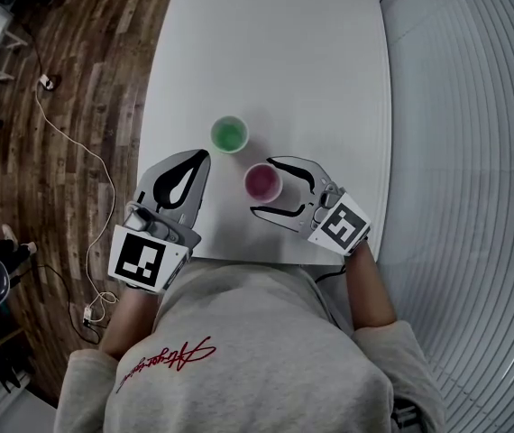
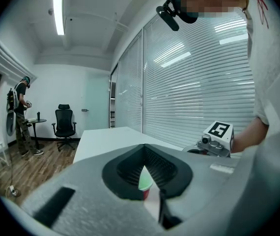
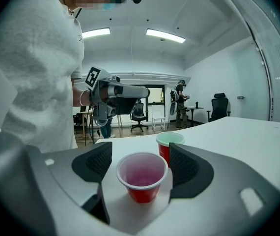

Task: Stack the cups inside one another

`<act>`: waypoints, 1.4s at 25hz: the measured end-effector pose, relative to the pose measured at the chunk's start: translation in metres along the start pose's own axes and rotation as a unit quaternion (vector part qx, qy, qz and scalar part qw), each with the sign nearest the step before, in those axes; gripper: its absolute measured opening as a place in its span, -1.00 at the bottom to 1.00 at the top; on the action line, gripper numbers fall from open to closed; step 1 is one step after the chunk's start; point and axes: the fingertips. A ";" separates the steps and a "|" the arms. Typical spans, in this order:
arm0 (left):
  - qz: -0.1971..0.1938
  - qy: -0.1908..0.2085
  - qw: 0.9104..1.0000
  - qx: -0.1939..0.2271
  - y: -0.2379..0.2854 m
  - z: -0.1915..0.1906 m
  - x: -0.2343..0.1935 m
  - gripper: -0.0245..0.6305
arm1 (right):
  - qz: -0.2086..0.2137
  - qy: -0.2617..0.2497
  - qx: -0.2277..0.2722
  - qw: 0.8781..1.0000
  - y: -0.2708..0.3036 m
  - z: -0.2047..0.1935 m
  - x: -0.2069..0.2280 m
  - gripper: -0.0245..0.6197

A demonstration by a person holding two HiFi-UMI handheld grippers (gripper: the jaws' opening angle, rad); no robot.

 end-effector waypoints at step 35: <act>0.030 0.008 0.999 -0.028 -0.013 -0.011 -0.012 -0.94 | 0.011 0.017 -0.005 1.000 0.011 -0.015 0.006 0.18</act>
Point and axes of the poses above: the fingertips, and each gripper's own axes: y forward along the fingers, x to its right, z out of its top, and after that the axes turned 8 degrees about x, right-handed
